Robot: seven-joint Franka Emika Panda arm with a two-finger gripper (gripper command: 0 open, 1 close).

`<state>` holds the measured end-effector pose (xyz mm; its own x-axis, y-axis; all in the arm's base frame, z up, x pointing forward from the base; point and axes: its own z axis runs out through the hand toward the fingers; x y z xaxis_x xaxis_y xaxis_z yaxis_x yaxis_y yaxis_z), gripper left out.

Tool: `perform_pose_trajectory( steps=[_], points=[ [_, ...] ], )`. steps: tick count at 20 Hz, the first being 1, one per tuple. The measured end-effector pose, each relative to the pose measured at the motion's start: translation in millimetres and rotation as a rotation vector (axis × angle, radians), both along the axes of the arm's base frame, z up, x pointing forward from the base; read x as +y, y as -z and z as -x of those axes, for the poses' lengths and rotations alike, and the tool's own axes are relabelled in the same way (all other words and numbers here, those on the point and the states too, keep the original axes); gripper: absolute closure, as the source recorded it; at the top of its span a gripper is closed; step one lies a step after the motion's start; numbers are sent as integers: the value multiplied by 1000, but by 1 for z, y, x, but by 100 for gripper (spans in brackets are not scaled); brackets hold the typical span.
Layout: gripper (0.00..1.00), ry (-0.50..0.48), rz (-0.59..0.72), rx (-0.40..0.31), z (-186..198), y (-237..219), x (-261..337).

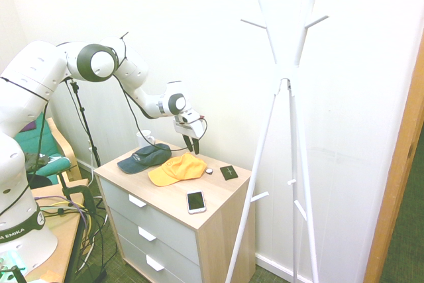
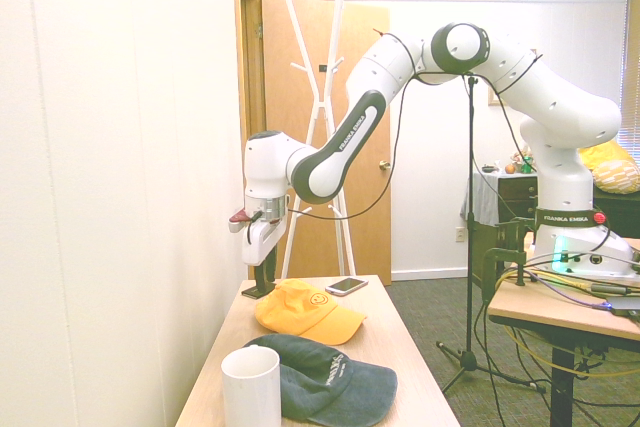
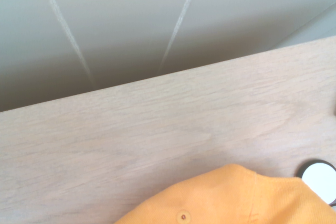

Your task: Hang the cap

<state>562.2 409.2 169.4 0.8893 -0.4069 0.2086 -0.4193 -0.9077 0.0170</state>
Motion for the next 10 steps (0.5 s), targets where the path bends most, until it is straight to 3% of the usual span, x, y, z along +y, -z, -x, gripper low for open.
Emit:
perform_pose_trajectory(
  steps=[10],
  points=[
    [100,8,1,9,0,5,-2]
  ],
)
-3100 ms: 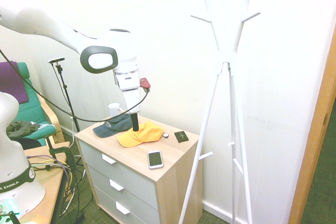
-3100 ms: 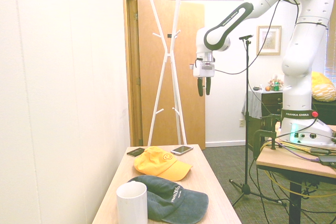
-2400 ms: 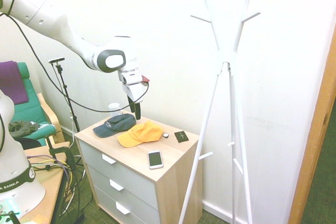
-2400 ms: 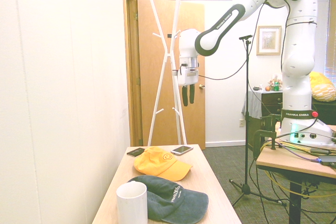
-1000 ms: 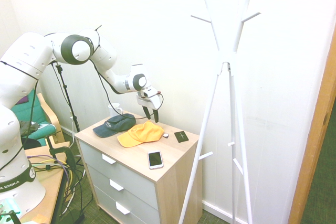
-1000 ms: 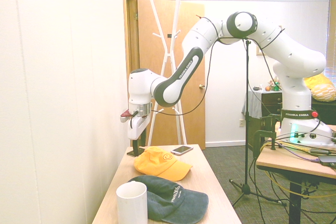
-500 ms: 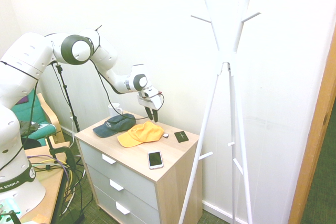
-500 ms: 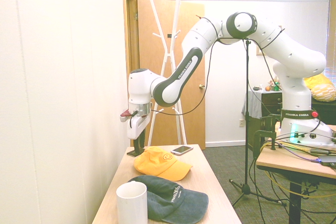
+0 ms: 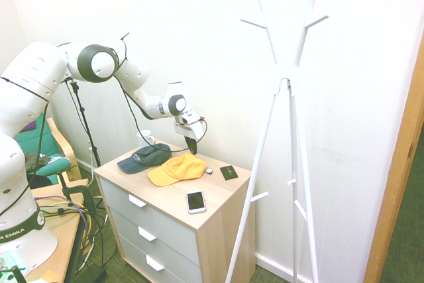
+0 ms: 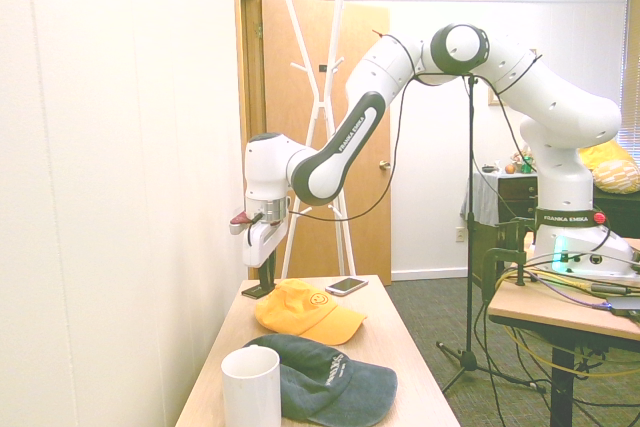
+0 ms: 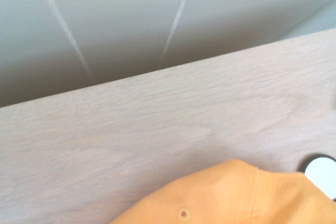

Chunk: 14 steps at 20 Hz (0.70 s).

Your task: Hang the cap

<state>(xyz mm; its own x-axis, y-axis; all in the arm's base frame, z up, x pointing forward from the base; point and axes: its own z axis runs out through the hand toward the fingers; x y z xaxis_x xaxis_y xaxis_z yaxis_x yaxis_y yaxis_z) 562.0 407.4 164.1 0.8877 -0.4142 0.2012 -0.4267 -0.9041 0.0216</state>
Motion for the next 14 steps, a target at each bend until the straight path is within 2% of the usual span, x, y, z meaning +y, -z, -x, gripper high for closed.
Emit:
perform_pose_trajectory(
  steps=[5,6,14],
  points=[
    [100,2,-1,2,1,1,1],
    [0,4,-1,2,1,1,1],
    [0,25,0,-35,6,-12,13]
  ],
)
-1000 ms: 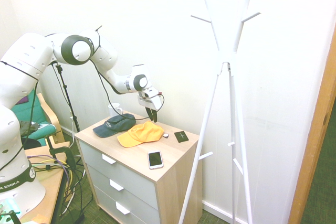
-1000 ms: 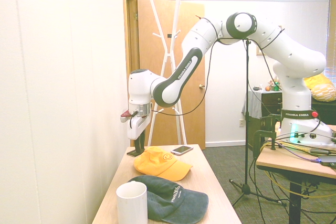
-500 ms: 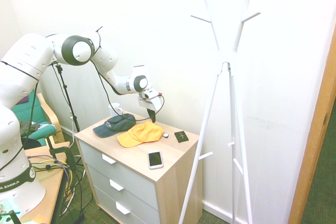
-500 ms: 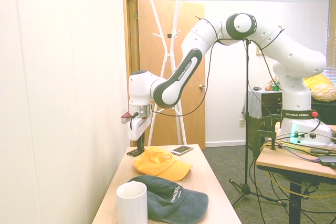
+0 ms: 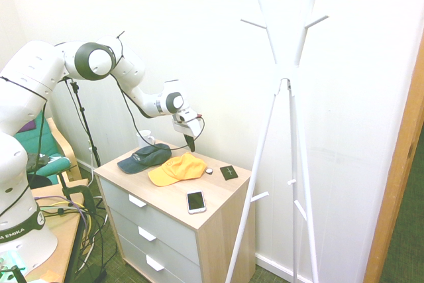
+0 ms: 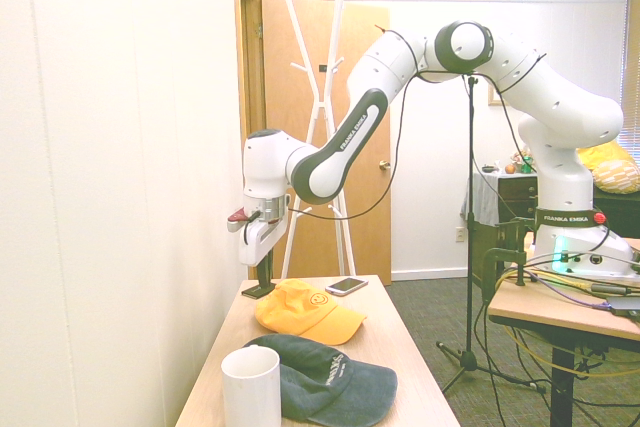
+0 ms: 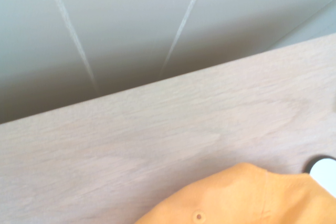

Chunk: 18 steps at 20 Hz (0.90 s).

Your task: Hang the cap

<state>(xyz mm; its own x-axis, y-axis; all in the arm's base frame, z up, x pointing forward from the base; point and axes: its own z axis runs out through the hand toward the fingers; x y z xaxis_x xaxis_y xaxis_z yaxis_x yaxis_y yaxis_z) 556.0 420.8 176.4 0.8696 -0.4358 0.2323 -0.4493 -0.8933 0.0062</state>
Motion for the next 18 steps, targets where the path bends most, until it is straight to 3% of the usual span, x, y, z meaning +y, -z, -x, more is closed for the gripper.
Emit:
perform_pose_trajectory(
  steps=[18],
  points=[
    [0,34,57,50,4,-12,-10]
  ],
)
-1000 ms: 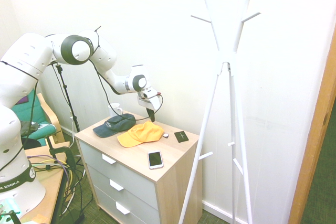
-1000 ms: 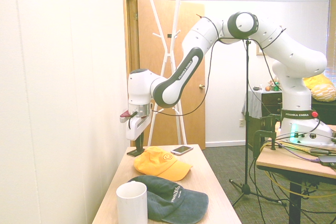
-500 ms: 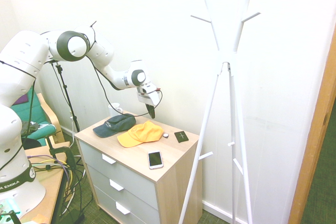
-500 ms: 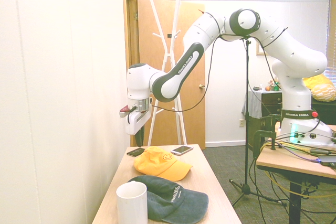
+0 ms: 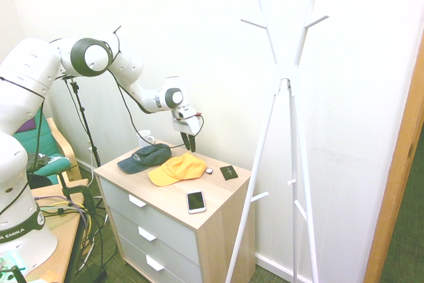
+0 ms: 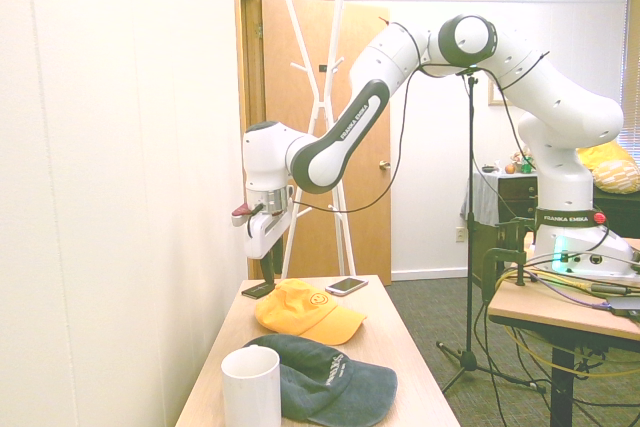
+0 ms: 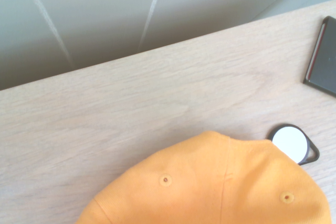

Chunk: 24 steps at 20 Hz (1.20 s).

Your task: Hang the cap

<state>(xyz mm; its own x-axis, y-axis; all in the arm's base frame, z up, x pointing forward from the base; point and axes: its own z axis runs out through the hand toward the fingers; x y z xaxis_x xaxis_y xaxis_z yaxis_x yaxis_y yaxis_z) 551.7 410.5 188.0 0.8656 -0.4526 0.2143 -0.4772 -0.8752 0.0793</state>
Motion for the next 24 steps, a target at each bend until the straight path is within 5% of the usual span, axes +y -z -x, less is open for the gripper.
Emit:
perform_pose_trajectory(
  steps=[11,12,24],
  points=[
    [0,2,12,14,1,12,-4],
    [100,0,15,17,2,14,-4],
    [100,-15,20,20,1,16,-5]
  ],
)
